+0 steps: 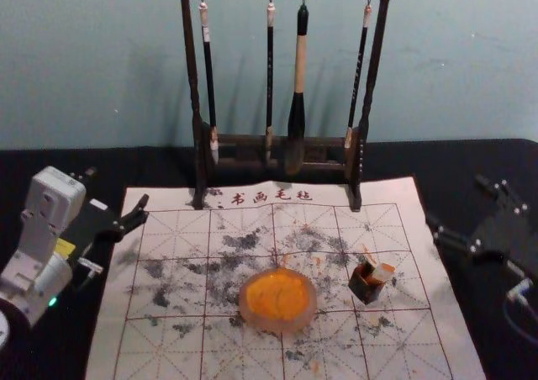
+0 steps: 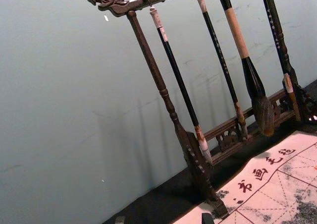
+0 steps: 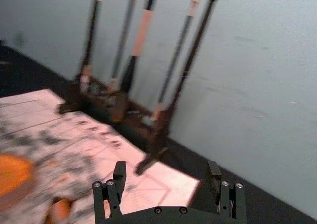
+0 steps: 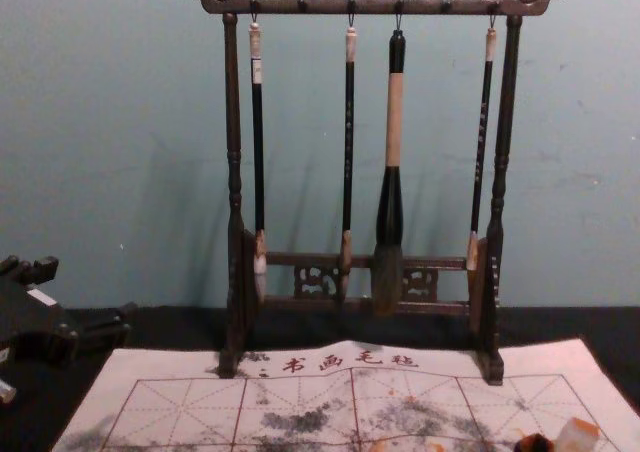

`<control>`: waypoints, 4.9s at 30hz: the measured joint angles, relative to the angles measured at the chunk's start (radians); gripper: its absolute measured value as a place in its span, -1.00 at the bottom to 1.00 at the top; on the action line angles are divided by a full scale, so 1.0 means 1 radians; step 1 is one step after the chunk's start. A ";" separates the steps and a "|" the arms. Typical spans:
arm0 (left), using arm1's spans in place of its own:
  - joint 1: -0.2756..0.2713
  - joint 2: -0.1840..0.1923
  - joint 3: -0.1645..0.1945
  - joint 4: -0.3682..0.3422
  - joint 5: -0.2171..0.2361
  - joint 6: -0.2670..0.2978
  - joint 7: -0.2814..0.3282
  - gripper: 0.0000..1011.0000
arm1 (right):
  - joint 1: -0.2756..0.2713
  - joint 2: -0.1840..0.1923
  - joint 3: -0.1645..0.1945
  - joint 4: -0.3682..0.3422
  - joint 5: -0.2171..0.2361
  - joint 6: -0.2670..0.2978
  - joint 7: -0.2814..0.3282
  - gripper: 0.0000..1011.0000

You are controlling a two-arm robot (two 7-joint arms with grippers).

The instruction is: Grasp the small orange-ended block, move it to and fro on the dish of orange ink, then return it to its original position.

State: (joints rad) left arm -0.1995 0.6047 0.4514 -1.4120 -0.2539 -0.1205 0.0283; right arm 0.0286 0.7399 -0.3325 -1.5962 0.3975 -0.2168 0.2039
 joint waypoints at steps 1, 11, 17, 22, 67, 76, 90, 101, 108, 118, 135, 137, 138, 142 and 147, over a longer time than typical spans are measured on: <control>0.000 0.000 0.000 0.000 0.000 0.000 0.000 0.98 | -0.011 0.011 0.003 -0.009 0.006 -0.004 0.015 0.98; 0.000 0.000 0.000 0.000 0.000 0.000 0.000 0.98 | -0.097 0.092 0.006 -0.058 0.038 -0.035 0.177 0.98; 0.000 0.000 0.000 0.000 0.000 0.000 0.000 0.98 | -0.094 0.103 -0.011 -0.049 0.040 -0.035 0.261 0.98; 0.000 0.000 0.000 0.000 0.000 0.000 0.000 0.98 | -0.070 0.089 -0.024 -0.027 0.029 -0.014 0.292 0.98; 0.000 0.000 0.000 0.000 0.000 0.000 0.000 0.98 | 0.137 -0.082 -0.058 0.197 -0.009 0.114 0.475 0.98; 0.000 0.000 0.000 0.000 0.000 0.000 0.000 0.98 | 0.161 -0.095 -0.072 0.220 -0.002 0.128 0.484 0.98; 0.000 0.000 0.000 0.000 0.000 0.000 0.000 0.98 | 0.171 -0.097 -0.081 0.229 0.009 0.152 0.480 0.98; 0.000 0.000 0.000 0.000 0.000 0.000 0.000 0.98 | 0.171 -0.096 -0.081 0.229 0.009 0.152 0.479 0.98; 0.000 0.000 0.000 0.000 0.000 0.000 0.000 0.98 | 0.170 -0.096 -0.081 0.229 0.009 0.151 0.479 0.87; 0.000 0.000 0.000 0.000 0.000 0.000 0.000 0.98 | 0.170 -0.096 -0.081 0.228 0.008 0.151 0.479 0.40; 0.000 0.000 0.000 0.000 0.000 0.000 0.000 0.98 | 0.170 -0.096 -0.081 0.228 0.008 0.151 0.480 -0.74; 0.000 0.000 0.000 0.000 0.000 0.000 0.000 0.98 | 0.170 -0.096 -0.081 0.228 0.008 0.151 0.480 -0.76; 0.000 0.000 0.000 0.000 0.000 0.000 0.000 0.98 | 0.170 -0.096 -0.081 0.228 0.008 0.151 0.480 -0.77; 0.000 0.000 0.000 0.000 0.000 0.000 0.000 0.98 | 0.170 -0.096 -0.081 0.228 0.008 0.151 0.480 -0.78; 0.000 0.000 0.000 0.000 0.000 0.000 0.000 0.98 | 0.170 -0.096 -0.081 0.228 0.008 0.151 0.479 -0.78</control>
State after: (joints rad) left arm -0.1995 0.6047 0.4514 -1.4120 -0.2539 -0.1205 0.0283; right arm 0.1986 0.6438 -0.4135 -1.3679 0.4058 -0.0661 0.6834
